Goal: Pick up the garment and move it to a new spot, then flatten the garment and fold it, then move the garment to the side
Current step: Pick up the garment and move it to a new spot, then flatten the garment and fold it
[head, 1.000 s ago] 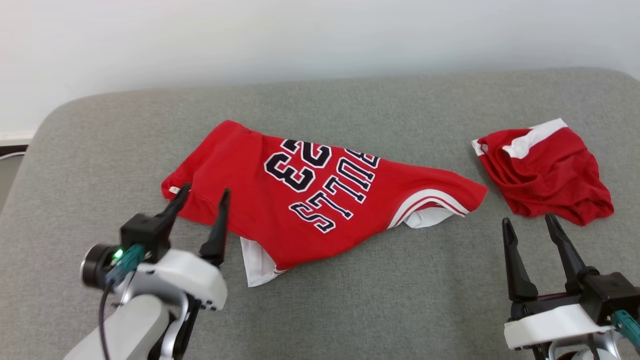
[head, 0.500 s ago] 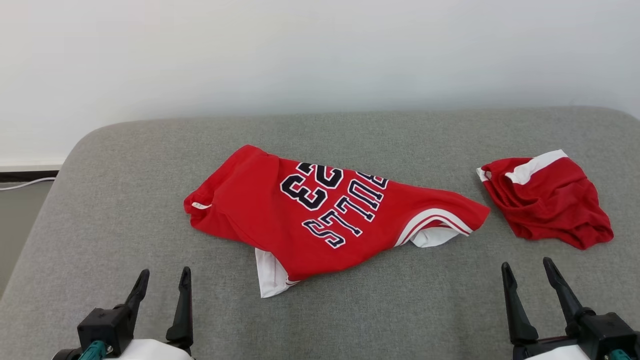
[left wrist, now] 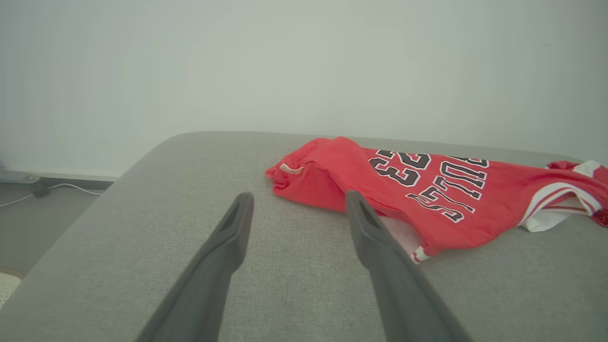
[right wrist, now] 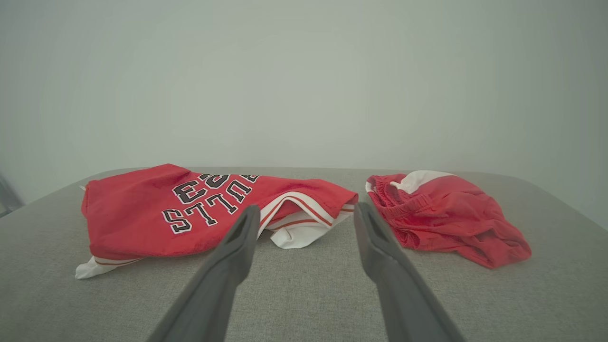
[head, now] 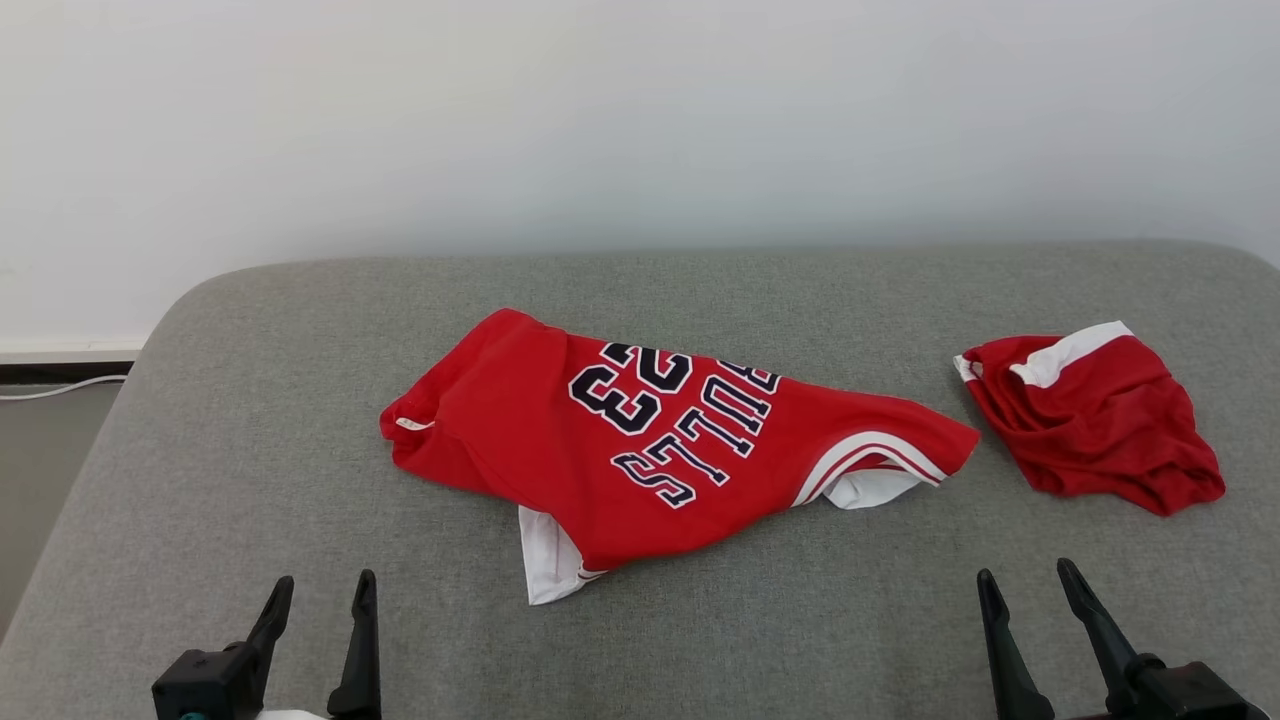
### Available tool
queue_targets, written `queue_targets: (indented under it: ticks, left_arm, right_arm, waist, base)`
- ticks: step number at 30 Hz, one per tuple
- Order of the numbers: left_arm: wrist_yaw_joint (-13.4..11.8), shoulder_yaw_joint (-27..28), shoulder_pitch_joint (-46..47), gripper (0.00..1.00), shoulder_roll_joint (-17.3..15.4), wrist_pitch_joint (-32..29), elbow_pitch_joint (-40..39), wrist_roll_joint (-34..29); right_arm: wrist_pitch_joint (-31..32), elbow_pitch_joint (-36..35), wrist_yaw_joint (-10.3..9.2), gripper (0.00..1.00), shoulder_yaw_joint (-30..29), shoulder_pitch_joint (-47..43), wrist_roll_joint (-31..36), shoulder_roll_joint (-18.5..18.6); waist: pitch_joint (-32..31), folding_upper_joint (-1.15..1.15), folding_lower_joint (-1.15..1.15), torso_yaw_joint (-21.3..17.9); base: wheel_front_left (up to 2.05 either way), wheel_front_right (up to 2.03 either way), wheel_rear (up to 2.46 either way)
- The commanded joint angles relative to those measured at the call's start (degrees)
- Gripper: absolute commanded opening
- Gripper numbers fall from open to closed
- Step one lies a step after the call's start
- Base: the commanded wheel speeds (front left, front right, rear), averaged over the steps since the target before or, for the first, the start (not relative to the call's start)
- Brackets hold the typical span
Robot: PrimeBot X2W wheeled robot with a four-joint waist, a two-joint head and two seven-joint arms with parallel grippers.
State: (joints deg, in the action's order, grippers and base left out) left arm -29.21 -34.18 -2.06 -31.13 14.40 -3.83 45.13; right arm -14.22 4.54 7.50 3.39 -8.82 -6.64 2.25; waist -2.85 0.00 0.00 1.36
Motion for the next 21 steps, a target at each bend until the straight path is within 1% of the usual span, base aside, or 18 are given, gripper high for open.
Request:
queue_targets:
  ticks: [1, 21]
  left_arm:
    - [0.22, 2.65, 1.85, 1.00, -1.06, 0.60, -0.91, -0.14]
    - [-0.12, 2.73, 2.07, 1.00, -0.78, 0.43, -1.78, -0.34]
  right_arm:
    - [-0.77, -1.40, -0.01, 1.00, 1.39, 1.18, -0.40, 0.63]
    - [-0.77, -1.25, -0.01, 1.00, 1.86, 2.28, -0.66, 0.63]
  waist:
    - [-0.03, 0.00, 0.00, 0.03]
    - [0.71, 0.00, 0.00, 0.25]
  base:
    - [0.00, 0.00, 0.00]
    - [0.00, 0.00, 0.00]
